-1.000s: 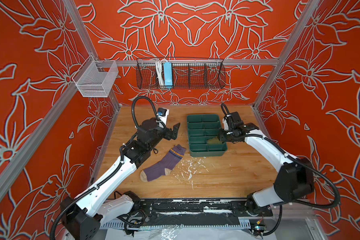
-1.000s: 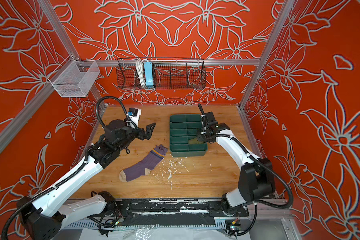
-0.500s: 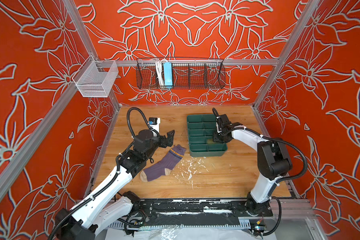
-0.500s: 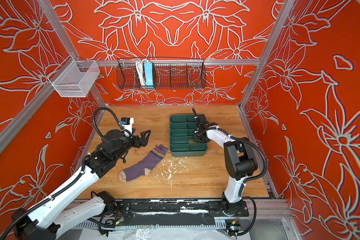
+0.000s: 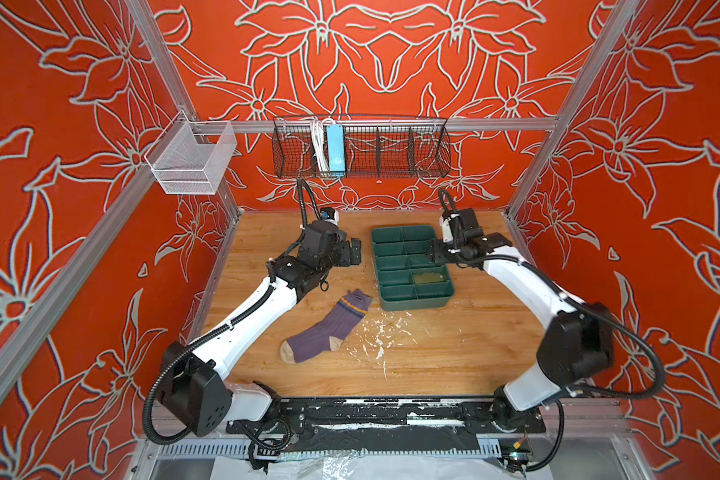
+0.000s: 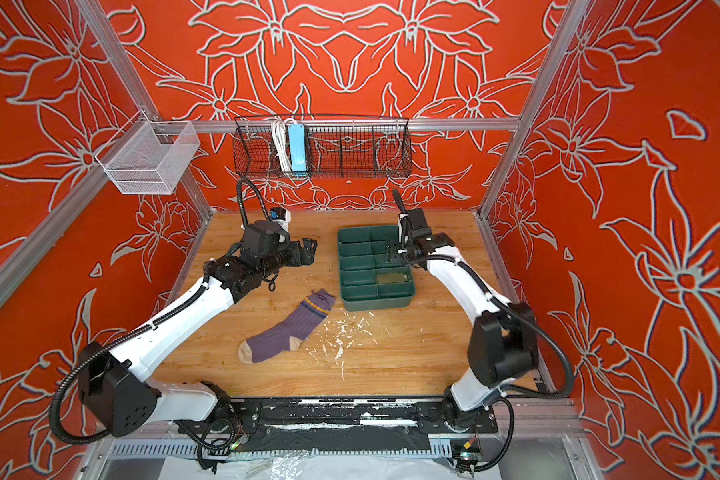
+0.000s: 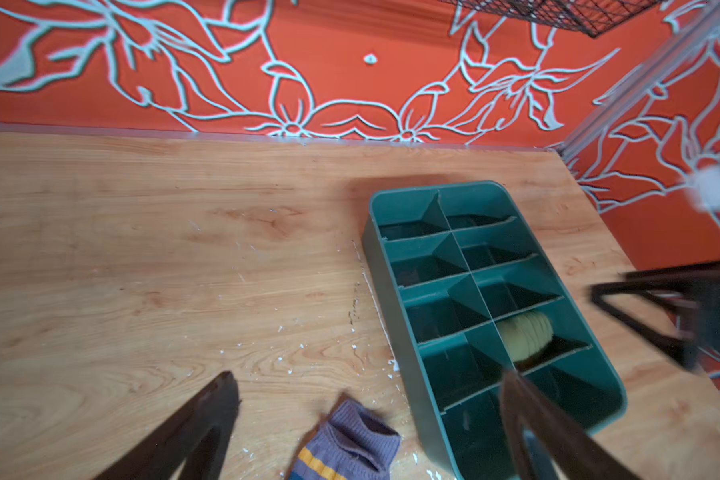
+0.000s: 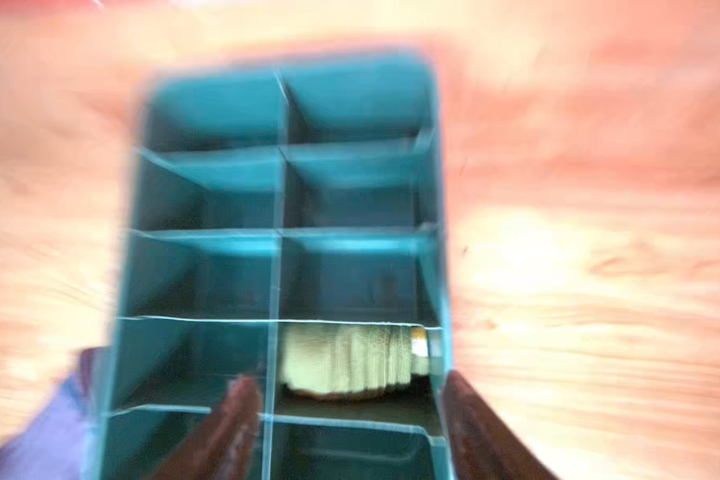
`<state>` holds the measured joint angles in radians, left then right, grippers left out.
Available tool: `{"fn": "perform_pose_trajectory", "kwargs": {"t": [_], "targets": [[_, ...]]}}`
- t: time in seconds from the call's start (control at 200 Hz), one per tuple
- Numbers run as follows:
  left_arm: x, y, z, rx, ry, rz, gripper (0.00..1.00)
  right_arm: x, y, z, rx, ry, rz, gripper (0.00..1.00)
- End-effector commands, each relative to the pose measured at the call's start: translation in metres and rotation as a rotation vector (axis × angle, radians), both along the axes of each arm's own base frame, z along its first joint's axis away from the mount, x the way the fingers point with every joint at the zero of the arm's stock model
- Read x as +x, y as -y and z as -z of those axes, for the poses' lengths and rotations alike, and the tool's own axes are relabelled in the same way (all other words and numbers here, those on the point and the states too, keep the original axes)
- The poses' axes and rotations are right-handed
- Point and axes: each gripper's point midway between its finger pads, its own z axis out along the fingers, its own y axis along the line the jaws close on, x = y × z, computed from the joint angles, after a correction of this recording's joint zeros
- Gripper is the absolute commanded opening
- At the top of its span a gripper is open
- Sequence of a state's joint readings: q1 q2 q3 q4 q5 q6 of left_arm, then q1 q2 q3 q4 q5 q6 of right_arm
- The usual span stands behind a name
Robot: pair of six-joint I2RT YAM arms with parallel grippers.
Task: Roll the socks
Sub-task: 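Move the left gripper over the purple sock while the right gripper hovers by the tray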
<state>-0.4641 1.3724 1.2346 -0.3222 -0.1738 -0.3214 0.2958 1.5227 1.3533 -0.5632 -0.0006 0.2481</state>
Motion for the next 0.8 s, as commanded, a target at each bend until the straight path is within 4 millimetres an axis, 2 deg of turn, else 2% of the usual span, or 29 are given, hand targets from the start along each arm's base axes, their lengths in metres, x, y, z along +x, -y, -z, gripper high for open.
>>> {"fn": "perform_pose_trajectory", "kwargs": {"t": [0.0,0.115,0.265,0.345,0.455,0.52,0.661,0.796], "targets": [[-0.005,-0.03,0.03,0.096,-0.123,-0.131,0.97,-0.007,0.029,0.012,-0.112,0.002,0.037,0.77],[-0.021,-0.052,0.054,0.074,-0.249,-0.26,0.97,-0.014,0.048,0.033,-0.059,-0.092,0.108,0.76],[-0.045,-0.048,0.085,0.032,-0.36,-0.232,0.97,-0.016,0.046,0.059,0.055,-0.145,0.113,0.71],[-0.056,-0.048,0.095,0.029,-0.388,-0.215,0.97,-0.013,0.049,0.073,0.1,-0.173,0.133,0.66],[-0.067,-0.047,0.101,-0.001,-0.402,-0.204,0.97,-0.008,0.053,0.09,0.137,-0.204,0.155,0.58],[-0.07,-0.043,0.103,-0.021,-0.399,-0.178,0.97,-0.002,0.049,0.097,0.156,-0.213,0.142,0.53],[-0.074,-0.046,0.101,-0.009,-0.38,-0.162,0.98,0.011,0.046,0.111,0.154,-0.252,0.129,0.43],[-0.074,-0.048,0.101,0.011,-0.381,-0.166,0.97,0.014,0.049,0.125,0.129,-0.273,0.137,0.36]]}}
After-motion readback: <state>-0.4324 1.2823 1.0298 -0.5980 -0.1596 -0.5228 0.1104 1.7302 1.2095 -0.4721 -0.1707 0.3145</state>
